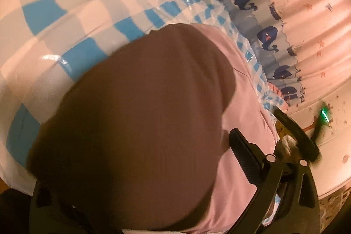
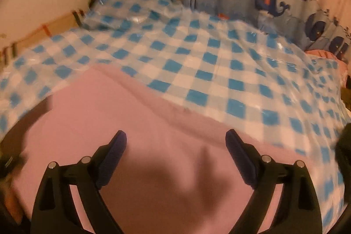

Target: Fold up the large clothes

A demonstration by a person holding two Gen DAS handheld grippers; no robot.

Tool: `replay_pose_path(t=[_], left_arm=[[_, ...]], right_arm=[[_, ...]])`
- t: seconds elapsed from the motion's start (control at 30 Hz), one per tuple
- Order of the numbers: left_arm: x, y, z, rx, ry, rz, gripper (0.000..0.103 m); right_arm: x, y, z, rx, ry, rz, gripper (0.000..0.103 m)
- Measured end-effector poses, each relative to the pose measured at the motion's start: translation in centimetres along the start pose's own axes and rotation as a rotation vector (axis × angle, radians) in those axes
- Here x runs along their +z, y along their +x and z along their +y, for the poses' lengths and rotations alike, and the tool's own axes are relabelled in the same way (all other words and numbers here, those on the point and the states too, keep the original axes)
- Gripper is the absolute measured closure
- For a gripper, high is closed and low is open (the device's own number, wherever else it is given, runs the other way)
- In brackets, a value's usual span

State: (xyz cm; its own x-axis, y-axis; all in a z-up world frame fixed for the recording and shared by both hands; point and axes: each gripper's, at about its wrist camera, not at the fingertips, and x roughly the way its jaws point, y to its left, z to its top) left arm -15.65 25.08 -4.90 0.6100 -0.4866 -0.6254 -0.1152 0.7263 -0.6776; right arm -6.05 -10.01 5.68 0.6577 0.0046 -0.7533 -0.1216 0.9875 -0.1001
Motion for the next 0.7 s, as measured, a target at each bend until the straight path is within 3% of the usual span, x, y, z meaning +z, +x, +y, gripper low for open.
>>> replay_pose_path(t=[0.07, 0.1, 0.17, 0.27, 0.37, 0.43, 0.5, 0.57, 0.6, 0.63, 0.7], left_arm=[[-0.1, -0.4, -0.4, -0.004, 0.027, -0.016, 0.022], [0.0, -0.6, -0.6, -0.016, 0.036, -0.023, 0.025], [0.5, -0.6, -0.6, -0.002, 0.034, -0.002, 0.028], [1.0, 0.4, 1.6, -0.022, -0.068, 0.066, 0.013], [1.4, 1.0, 2.9, -0.054, -0.119, 0.058, 0.01], [1.6, 1.3, 2.7, -0.052, -0.149, 0.038, 0.009], [1.7, 1.9, 1.4, -0.078, -0.133, 0.032, 0.01], [1.5, 1.1, -0.9, -0.052, -0.055, -0.004, 0.027], [1.5, 0.5, -1.6, -0.05, -0.031, -0.012, 0.03], [1.6, 0.2, -1.7, -0.053, -0.024, -0.012, 0.037], [1.9, 0.0, -1.3, -0.061, -0.015, 0.004, 0.043]], right_arm=[[-1.1, 6.6, 1.8, -0.04, -0.05, 0.177, 0.007], [-1.7, 9.1, 2.0, -0.012, -0.046, 0.257, 0.007], [-1.3, 8.9, 1.4, 0.001, -0.024, 0.278, 0.007], [-0.9, 4.0, 0.3, 0.036, -0.001, 0.204, 0.007], [-2.6, -2.6, 0.1, -0.003, -0.011, 0.073, 0.007], [-6.2, -3.5, 0.5, -0.04, -0.036, 0.1, 0.007], [-9.5, -0.5, 1.9, -0.034, -0.065, 0.18, 0.006], [-9.4, -0.6, 1.2, -0.023, -0.023, 0.181, 0.006], [-9.0, -1.2, 0.9, -0.015, 0.001, 0.187, 0.007], [-8.6, -2.7, 0.5, 0.017, 0.039, 0.161, 0.007], [-8.8, -5.9, 0.9, -0.009, 0.028, 0.076, 0.007]])
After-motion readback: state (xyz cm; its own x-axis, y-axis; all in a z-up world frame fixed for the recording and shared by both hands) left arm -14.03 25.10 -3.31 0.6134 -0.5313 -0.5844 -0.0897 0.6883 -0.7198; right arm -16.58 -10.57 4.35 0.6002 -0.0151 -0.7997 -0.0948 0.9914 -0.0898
